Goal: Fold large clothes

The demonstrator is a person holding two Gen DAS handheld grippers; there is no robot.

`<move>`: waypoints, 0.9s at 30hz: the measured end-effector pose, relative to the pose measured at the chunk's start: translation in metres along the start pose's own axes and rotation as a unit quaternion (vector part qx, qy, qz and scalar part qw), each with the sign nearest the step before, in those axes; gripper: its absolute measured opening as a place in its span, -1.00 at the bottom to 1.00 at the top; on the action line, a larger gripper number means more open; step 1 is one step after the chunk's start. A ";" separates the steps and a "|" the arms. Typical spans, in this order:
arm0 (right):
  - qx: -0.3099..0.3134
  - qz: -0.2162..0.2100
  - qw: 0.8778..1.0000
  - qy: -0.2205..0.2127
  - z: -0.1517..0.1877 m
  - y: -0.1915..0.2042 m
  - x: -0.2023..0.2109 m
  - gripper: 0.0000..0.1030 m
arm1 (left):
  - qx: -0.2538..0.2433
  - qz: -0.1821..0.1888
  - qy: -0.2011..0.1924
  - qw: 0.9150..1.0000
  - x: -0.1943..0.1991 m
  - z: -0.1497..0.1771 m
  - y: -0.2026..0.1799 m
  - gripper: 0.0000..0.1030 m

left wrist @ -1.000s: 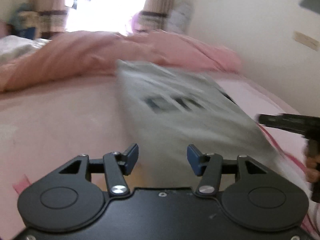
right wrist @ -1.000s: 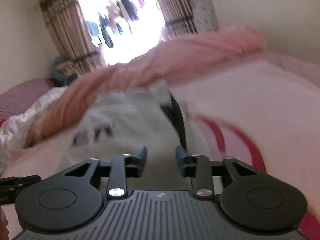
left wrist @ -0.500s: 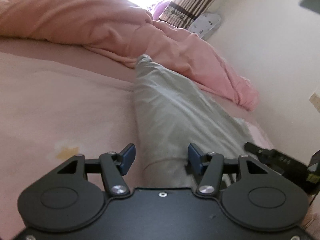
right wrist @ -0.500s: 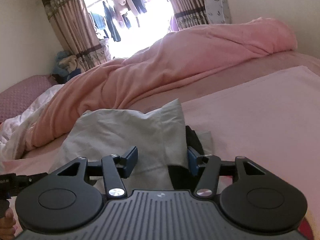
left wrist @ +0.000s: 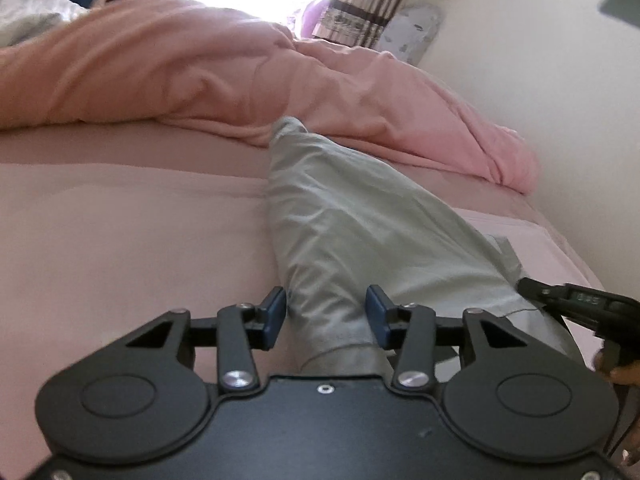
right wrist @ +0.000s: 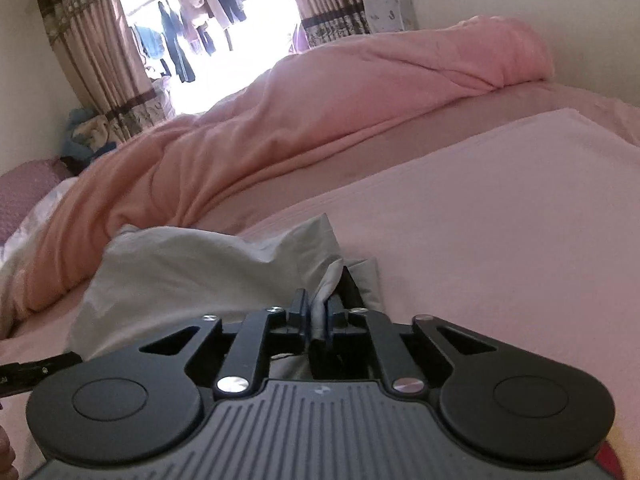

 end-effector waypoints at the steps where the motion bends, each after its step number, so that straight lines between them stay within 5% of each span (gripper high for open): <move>1: 0.004 0.002 1.000 -0.007 0.002 0.003 0.015 -0.53 | -0.007 -0.004 -0.005 1.000 0.013 0.003 -0.004 -0.23; 8: 0.088 0.008 0.996 -0.016 0.066 0.037 0.106 -0.51 | -0.089 0.033 -0.022 0.995 0.102 0.072 -0.056 -0.22; 11: 0.103 0.029 0.994 -0.014 0.090 0.043 0.125 -0.57 | -0.081 0.056 -0.010 0.995 0.115 0.103 -0.071 -0.22; 19: 0.111 0.072 0.991 0.009 0.118 0.033 0.125 -0.59 | -0.086 0.032 0.025 0.996 0.090 0.146 -0.080 -0.23; 27: 0.102 0.074 0.992 0.012 0.131 0.021 0.114 -0.66 | -0.118 -0.001 0.010 0.993 0.087 0.159 -0.087 -0.13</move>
Point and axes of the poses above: each gripper's, at about its wrist camera, not at the fingertips, and x roughly against the way its jaws point, y to its left, z to its underside, the point moved 4 cm from there along -x, roughly the way its jaws point, and after that the axes turned 6 degrees about y, right-handed, at the moved point
